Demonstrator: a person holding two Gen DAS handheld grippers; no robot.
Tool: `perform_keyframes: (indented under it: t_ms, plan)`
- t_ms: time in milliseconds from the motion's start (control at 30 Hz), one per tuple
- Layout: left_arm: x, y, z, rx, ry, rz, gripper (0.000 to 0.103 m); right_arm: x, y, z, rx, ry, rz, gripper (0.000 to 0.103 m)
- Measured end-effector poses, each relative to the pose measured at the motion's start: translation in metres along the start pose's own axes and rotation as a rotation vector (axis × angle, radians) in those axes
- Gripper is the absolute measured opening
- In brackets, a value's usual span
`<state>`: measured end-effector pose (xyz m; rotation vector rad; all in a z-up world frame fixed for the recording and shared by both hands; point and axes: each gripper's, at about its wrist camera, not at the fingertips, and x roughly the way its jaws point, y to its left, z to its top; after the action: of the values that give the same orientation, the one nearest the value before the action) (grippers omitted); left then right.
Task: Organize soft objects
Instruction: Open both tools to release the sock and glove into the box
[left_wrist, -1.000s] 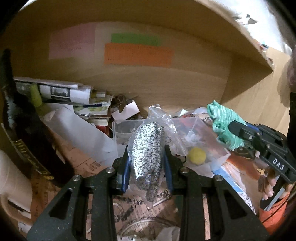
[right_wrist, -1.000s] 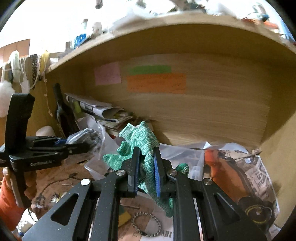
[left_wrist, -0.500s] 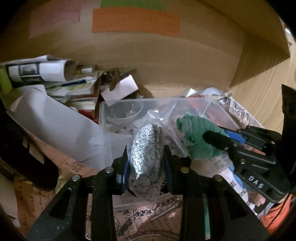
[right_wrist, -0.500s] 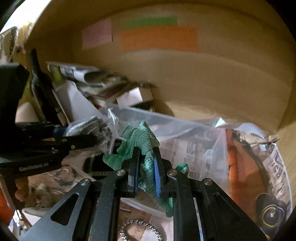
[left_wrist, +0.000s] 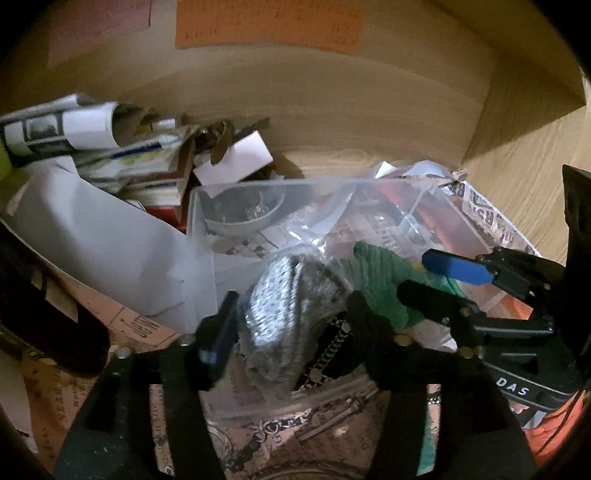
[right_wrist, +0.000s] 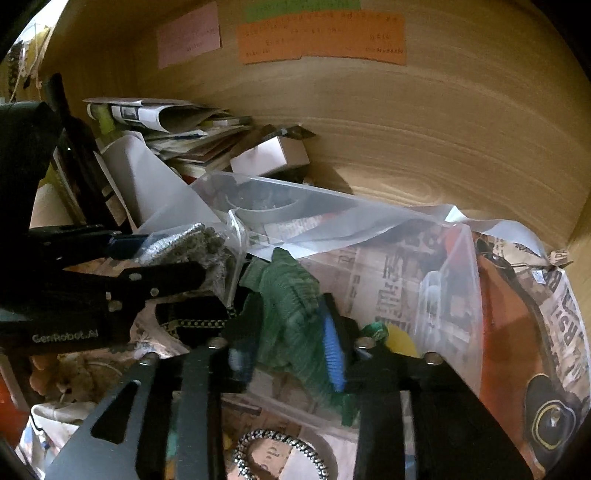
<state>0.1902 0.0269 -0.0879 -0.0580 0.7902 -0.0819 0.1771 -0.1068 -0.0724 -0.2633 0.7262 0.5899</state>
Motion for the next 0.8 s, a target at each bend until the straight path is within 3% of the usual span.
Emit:
perform_keyframes:
  t_ms: [167,333,433,633,800]
  plan:
    - [-0.025,0.000,0.001,-0.016,-0.030,-0.034,0.070,-0.021,0.001,0.001,-0.014,-0.051,-0.006,0.049]
    - [-0.058,-0.003,-0.002,-0.008,-0.091,-0.048,0.090,-0.053,-0.002,0.000,-0.016,-0.123,-0.005,0.066]
    - [-0.076,-0.006,-0.008,0.003,-0.121,-0.050,0.097,-0.073,-0.002,-0.006,-0.026,-0.158,-0.019,0.072]
    - [-0.094,-0.012,-0.027,0.019,-0.127,-0.049,0.102,-0.089,0.000,-0.024,-0.040,-0.163,-0.032,0.075]
    - [-0.078,-0.020,-0.045,0.023,-0.051,-0.072,0.102,-0.083,-0.004,-0.049,-0.020,-0.100,-0.029,0.075]
